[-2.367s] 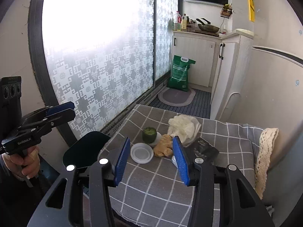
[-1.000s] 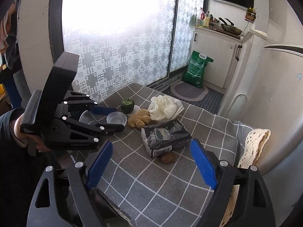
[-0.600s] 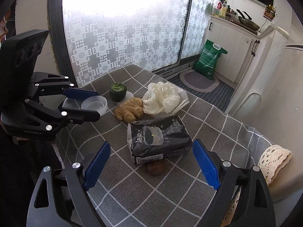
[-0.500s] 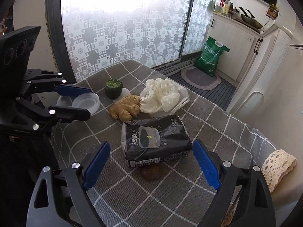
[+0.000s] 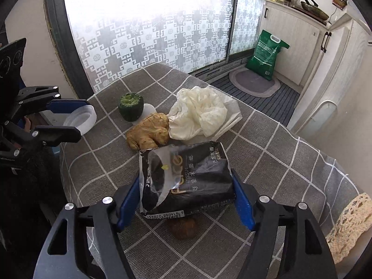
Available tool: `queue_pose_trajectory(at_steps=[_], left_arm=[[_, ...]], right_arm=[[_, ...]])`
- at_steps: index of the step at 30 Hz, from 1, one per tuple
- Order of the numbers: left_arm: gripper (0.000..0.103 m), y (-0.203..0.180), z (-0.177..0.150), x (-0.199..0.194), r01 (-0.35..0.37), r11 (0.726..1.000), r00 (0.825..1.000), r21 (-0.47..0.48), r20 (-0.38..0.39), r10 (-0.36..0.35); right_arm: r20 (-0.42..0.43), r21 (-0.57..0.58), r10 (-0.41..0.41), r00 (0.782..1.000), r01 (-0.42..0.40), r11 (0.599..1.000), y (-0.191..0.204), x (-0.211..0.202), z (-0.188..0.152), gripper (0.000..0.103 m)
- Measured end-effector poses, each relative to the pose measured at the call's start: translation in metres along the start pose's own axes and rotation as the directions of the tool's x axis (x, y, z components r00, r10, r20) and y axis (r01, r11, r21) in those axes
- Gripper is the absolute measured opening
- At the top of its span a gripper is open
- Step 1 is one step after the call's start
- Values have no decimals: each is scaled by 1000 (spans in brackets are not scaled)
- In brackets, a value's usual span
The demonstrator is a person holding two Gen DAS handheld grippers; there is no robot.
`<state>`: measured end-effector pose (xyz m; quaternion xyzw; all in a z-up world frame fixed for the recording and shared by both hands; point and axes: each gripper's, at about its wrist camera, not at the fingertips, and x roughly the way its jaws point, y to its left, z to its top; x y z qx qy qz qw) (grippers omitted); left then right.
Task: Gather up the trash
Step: 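Grasp the black snack bag with the right tool while the left tool grasps the clear lid, then drop the clear lid into the bin with the left tool while the right tool drops the black bag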
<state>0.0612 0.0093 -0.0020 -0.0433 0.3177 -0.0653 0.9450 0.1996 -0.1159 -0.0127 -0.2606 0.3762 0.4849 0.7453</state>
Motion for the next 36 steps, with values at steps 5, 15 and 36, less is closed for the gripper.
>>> queue_pose_trajectory(at_steps=[5,15,36], left_arm=[[42,8,0,-13,3,1000,1000,-14,31,-2],[42,32,-5,-42,-16,998,995,-53,101,22],[42,124,-43,-75,-157,971,981,-181,87,175]], right_arm=[[64,41,-2,998,0,999,8,-22,6,72],[143,55,-20,989,12,998,57,-45,26,72],[185,177,-6,983,-27,984,146,-9,67,72]])
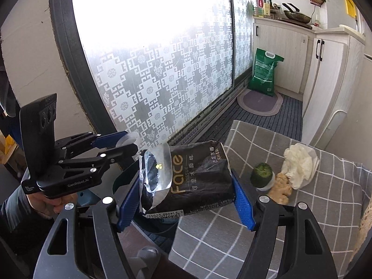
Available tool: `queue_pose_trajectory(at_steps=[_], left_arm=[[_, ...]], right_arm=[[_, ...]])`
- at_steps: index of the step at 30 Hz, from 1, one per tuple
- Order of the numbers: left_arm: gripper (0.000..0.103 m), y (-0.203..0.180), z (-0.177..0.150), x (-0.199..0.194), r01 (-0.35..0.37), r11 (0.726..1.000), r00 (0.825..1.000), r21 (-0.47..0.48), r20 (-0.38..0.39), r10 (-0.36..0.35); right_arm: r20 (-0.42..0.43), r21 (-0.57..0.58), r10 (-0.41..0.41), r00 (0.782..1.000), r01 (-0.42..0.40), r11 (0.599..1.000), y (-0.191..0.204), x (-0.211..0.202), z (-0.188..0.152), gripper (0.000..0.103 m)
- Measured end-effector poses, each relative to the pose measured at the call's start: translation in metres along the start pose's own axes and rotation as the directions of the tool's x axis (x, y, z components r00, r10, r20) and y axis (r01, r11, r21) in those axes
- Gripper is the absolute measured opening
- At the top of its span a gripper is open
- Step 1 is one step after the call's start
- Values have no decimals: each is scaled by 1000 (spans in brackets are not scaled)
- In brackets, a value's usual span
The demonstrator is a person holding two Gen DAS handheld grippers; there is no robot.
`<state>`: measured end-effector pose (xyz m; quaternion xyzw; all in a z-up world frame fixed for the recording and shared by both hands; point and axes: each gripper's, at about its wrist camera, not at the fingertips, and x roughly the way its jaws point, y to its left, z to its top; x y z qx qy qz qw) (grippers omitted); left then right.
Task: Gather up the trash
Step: 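Drop the clear lid into the bin with the left tool while the right tool drops the black bag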
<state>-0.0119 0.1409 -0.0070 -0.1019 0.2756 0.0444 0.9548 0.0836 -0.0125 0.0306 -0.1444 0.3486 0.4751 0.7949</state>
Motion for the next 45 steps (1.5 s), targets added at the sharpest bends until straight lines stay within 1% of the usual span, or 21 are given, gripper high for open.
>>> queue_pose_trajectory(at_steps=[7,12,19,26,28,32,34,36,42,45], left_arm=[[42,32,-15,4,-47,999,998,-24,-47,46],[42,47,-26,10,-64,997,994,-37,-92,61],[42,57,-42,20,-58,998,984,-35,-168,52],[42,64,-51,25,-51,998,976,-34,-213,43],[48,66,-54,27,-46,998,973,-38,-226,36],[48,67,-55,25,-48,998,974,-34,-222,39],[45,69,-54,23,-52,998,976,-40,-215,42],[39,72,-52,20,-56,997,978,-50,-203,45],[29,78,-46,8,-65,995,987,-82,-149,52],[27,77,-43,3,-65,994,991,-84,-123,54]], right_arm=[[0,18,22,1000,-22,1000,25,24,15,72],[-25,33,37,999,-36,999,36,45,19,73],[-75,31,49,996,-47,998,53,73,21,73],[-122,38,43,992,-38,999,60,95,20,73],[-140,49,35,989,-28,998,59,102,19,73],[-168,67,28,985,-17,998,56,113,15,73],[-184,62,17,983,-5,998,55,118,14,73],[-204,59,10,979,2,998,55,124,11,73],[-246,29,-9,969,17,999,57,138,2,73],[-268,14,-12,963,16,1000,59,146,-3,73]])
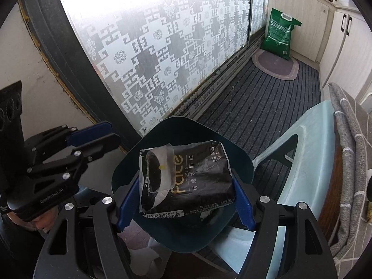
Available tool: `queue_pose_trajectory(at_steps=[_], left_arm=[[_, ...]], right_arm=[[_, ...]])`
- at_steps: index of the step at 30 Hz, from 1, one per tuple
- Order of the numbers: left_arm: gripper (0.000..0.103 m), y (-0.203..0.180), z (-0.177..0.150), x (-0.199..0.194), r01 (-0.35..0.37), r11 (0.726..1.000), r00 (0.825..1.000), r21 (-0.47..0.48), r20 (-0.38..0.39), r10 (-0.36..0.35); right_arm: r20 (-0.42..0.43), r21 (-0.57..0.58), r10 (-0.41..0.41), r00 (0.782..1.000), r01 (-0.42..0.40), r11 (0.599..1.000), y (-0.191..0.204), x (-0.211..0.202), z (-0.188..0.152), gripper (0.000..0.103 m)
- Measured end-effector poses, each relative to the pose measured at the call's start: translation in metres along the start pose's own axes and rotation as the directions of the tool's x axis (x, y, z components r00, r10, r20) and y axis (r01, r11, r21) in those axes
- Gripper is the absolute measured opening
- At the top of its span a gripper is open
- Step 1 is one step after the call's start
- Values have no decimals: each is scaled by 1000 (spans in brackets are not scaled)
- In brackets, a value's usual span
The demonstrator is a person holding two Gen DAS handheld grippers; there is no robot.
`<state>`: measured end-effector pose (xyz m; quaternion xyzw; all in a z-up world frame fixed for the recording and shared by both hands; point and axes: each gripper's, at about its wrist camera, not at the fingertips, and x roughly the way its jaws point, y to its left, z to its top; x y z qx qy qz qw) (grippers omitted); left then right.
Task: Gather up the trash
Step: 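Drop the clear lid into the bin with the left tool while the right tool drops the black bag, then move both tools back to the table toward the green cup and brown nut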
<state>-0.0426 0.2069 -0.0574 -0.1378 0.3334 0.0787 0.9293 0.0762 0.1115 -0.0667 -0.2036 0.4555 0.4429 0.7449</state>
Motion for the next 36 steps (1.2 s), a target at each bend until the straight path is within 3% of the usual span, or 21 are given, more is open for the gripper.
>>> queue_pose_trajectory(at_steps=[10,13,17,20,23,29,36], left_arm=[[26,2,7,-14,17,1000,997,-21,76,-15],[26,3,9,-15,19,1000,996,-22,85,-17],[26,4,11,-19,23,999,995,-29,97,-20],[26,2,13,-22,24,999,994,-27,108,-21],[25,0,15,-25,24,999,992,-22,122,-22],[25,-8,23,-43,44,999,979,-11,201,-41],[26,-33,36,-58,88,995,959,39,265,-95]], right_arm=[[-85,-46,-13,996,9,999,9,27,-10,73],[-119,-58,4,993,-11,998,11,32,-13,79],[-107,-76,-3,994,-6,997,14,30,-14,80],[-75,-87,-10,997,3,996,14,21,-12,76],[-45,-90,-14,999,10,996,13,12,-9,65],[55,-122,-24,998,31,992,15,-17,-2,52],[241,-115,-57,969,87,990,1,-74,2,48]])
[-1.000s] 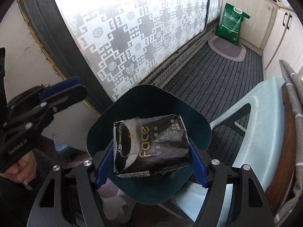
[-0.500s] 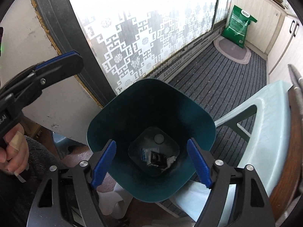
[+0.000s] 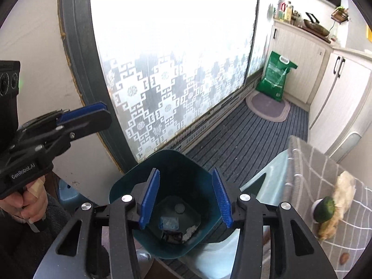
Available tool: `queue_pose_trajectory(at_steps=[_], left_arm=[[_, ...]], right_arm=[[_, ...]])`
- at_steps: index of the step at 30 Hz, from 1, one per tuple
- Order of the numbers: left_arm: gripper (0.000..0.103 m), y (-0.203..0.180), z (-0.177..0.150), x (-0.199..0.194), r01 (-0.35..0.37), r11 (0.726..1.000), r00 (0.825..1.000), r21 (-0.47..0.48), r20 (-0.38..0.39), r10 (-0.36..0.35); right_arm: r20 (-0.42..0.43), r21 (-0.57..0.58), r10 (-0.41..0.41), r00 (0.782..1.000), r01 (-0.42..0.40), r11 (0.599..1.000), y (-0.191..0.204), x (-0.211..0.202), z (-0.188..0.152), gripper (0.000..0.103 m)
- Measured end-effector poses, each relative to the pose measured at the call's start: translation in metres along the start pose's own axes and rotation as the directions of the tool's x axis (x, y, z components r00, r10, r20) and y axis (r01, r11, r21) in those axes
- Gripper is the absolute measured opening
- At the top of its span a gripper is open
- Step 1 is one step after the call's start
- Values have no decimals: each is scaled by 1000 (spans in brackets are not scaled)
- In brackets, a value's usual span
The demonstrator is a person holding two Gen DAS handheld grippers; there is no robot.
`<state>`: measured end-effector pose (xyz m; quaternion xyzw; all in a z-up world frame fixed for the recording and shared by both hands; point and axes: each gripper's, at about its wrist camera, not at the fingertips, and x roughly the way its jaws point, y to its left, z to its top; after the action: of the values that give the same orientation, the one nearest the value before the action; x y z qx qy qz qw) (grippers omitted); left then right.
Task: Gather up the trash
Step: 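Move both tools back to the table toward the green cup and brown nut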
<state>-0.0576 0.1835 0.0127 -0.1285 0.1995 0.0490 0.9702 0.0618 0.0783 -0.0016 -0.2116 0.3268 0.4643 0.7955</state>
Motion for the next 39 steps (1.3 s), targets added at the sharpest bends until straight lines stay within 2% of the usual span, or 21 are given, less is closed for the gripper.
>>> queue_pose_trajectory(at_steps=[4,7,13,17,21,25,31,39], left_arm=[[26,-18,2,6,22,999,1000,30,-3,-22],[26,-33,4,14,38,998,999,44,-10,-38],[30,-59,5,32,79,996,997,45,-26,-78],[37,-81,4,44,96,993,995,67,-36,-94],[38,-105,5,59,126,989,991,83,-57,-121],[38,-129,4,74,159,980,985,118,-87,-150],[38,-160,0,94,202,969,975,146,-129,-183],[38,-176,0,125,179,973,975,144,-157,-156]], right_arm=[[69,26,-66,995,64,998,-22,-29,-1,48],[90,60,-107,990,102,993,-45,-46,-8,48],[100,107,-177,979,167,980,-79,-71,-28,48],[97,125,-210,973,197,972,-93,-82,-45,48],[98,162,-243,965,225,961,-113,-95,-61,48],[90,208,-274,958,251,945,-133,-104,-77,41],[63,255,-289,955,265,930,-157,-112,-104,37],[59,291,-276,959,248,924,-175,-121,-127,36]])
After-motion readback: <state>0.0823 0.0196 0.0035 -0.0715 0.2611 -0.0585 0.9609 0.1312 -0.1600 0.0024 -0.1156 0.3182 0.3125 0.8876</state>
